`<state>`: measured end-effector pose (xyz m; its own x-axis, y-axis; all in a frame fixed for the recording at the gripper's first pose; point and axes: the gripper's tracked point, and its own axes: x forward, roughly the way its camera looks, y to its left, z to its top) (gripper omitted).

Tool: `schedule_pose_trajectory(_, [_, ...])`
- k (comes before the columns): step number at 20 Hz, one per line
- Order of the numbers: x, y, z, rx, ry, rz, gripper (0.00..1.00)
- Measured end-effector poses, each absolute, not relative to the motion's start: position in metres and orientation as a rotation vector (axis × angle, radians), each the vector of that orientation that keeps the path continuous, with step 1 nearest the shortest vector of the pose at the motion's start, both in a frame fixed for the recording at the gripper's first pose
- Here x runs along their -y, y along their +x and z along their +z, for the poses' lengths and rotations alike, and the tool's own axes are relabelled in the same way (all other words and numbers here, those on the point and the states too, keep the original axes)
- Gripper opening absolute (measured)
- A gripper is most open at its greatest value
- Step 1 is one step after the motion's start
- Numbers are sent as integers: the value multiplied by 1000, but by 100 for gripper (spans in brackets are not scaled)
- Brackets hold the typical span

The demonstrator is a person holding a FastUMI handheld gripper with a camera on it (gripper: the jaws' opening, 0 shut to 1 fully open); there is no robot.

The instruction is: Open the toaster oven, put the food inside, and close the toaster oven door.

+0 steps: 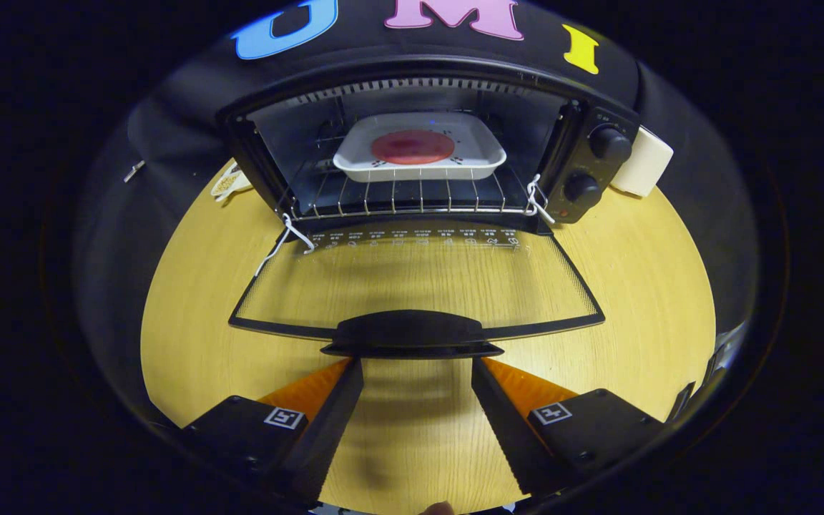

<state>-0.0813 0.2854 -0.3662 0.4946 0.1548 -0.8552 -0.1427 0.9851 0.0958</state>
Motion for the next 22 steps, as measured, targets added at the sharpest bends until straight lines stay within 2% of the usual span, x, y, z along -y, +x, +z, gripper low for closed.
schedule_pose_trajectory(6, [-281,-59,-304,-805,-9,206,99])
schedule_pose_trajectory(14, [-282,-13,-210,-585,16,214,99])
schedule_pose_trajectory(22, [-250,-16,-140,-398,-1,235,99])
